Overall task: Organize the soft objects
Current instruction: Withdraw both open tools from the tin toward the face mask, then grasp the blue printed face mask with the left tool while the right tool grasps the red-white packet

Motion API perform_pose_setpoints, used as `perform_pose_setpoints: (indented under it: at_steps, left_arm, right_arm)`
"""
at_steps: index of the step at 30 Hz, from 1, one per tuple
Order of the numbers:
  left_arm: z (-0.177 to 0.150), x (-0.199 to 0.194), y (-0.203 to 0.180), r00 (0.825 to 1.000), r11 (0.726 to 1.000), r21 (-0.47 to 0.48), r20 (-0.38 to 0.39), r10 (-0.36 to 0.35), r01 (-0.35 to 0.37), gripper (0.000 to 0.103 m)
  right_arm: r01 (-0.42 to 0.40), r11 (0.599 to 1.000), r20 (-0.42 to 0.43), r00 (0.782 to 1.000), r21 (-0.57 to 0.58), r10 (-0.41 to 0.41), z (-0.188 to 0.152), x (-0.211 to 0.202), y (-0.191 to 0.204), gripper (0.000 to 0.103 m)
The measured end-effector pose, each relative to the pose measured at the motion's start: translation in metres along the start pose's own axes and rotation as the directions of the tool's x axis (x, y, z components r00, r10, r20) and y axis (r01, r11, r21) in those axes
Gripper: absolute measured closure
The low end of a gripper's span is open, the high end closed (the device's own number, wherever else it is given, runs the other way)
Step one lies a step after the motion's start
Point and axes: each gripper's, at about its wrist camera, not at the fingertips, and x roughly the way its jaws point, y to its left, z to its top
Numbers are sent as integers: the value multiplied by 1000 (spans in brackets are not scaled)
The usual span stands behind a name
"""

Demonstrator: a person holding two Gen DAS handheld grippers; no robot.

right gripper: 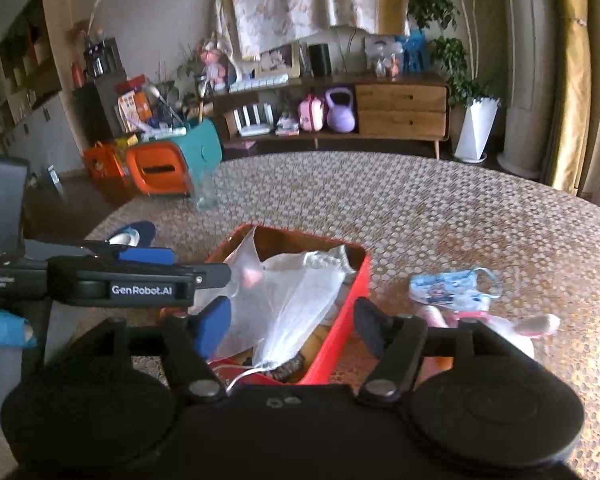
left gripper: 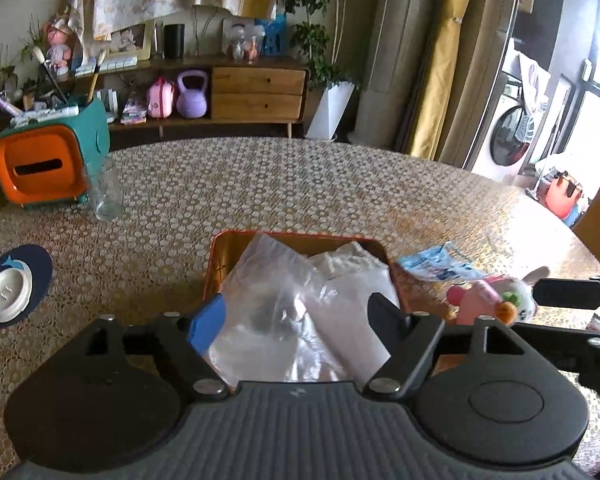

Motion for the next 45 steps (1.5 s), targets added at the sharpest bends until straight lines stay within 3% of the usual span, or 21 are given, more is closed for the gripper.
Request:
perform_pose_setpoints:
  at_steps: [7, 13, 19, 23, 27, 31, 34, 38, 41, 45]
  left_arm:
    - [8, -16, -21, 999, 999, 12, 1, -37, 37, 23]
    - [18, -17, -52, 997, 996, 49, -13, -71, 72, 16]
    - [32, 1, -85, 990, 989, 65, -63, -125, 129, 16]
    - [42, 23, -106, 982, 985, 59, -109, -158, 165, 1]
    - [55, 53, -129, 971, 983, 26, -166, -174, 181, 0]
    - [69, 92, -150, 938, 976, -23, -272, -216, 218, 0]
    - [75, 128, -166, 900, 979, -42, -387, -200, 199, 0]
    - [77, 163, -178, 881, 983, -59, -438, -181, 173, 0]
    - [77, 184, -186, 865, 983, -62, -466, -184, 176, 0]
    - [75, 212, -200, 837, 984, -35, -522, -167, 175, 0]
  right_arm:
    - [4, 999, 55, 998, 49, -7, -6, -48, -27, 18]
    - [87, 994, 66, 994, 73, -92, -19, -90, -71, 14]
    - [191, 972, 42, 979, 135, -198, -37, -119, -129, 12]
    - [244, 960, 16, 969, 140, -248, -54, -131, -165, 10]
    - [282, 949, -44, 959, 138, -279, -72, -134, -204, 10]
    - [308, 948, -110, 948, 79, -299, -89, -126, -231, 10]
    - [311, 949, -159, 941, 51, -299, -100, -117, -249, 10]
    - [303, 953, -226, 928, -9, -297, -111, -101, -268, 10]
    - [322, 945, -276, 904, -62, -326, -119, -85, -282, 11]
    - [331, 943, -311, 892, -46, -328, -124, -69, -304, 13]
